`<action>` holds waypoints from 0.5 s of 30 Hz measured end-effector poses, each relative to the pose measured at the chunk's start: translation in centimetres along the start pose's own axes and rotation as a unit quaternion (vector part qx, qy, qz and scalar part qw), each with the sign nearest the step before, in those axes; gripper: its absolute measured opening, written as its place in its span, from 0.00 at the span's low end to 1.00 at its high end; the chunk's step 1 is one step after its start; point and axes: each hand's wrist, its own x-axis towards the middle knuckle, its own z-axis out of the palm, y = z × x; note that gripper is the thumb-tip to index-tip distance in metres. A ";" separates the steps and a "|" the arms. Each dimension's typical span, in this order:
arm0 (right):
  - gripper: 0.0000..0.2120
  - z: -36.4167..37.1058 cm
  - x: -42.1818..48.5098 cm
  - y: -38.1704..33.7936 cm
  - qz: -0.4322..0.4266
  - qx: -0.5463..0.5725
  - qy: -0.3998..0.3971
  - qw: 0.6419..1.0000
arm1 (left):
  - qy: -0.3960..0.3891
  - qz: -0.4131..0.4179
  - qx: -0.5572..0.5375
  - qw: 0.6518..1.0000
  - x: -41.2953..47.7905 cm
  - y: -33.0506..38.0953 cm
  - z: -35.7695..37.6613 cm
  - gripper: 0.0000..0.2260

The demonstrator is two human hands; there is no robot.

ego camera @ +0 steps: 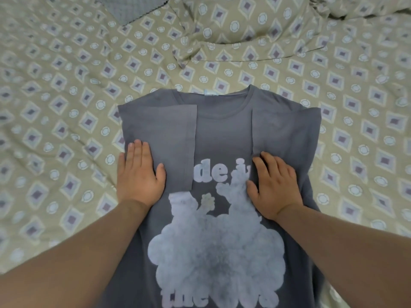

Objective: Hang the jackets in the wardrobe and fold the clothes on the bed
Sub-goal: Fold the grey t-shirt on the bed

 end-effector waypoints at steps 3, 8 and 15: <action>0.34 -0.3 0.2 -0.2 -0.004 -0.035 -0.056 0.998 | -0.018 0.005 -0.020 1.000 -2.4 0.3 -0.2 0.32; 0.32 -0.1 -3.3 -3.2 0.074 -0.014 -0.101 0.992 | -0.073 0.007 -0.029 0.997 -10.3 -0.5 0.0 0.33; 0.31 0.4 -14.9 -2.8 0.056 0.031 -0.171 0.983 | -0.154 0.019 -0.039 0.987 -21.1 -4.2 -0.4 0.34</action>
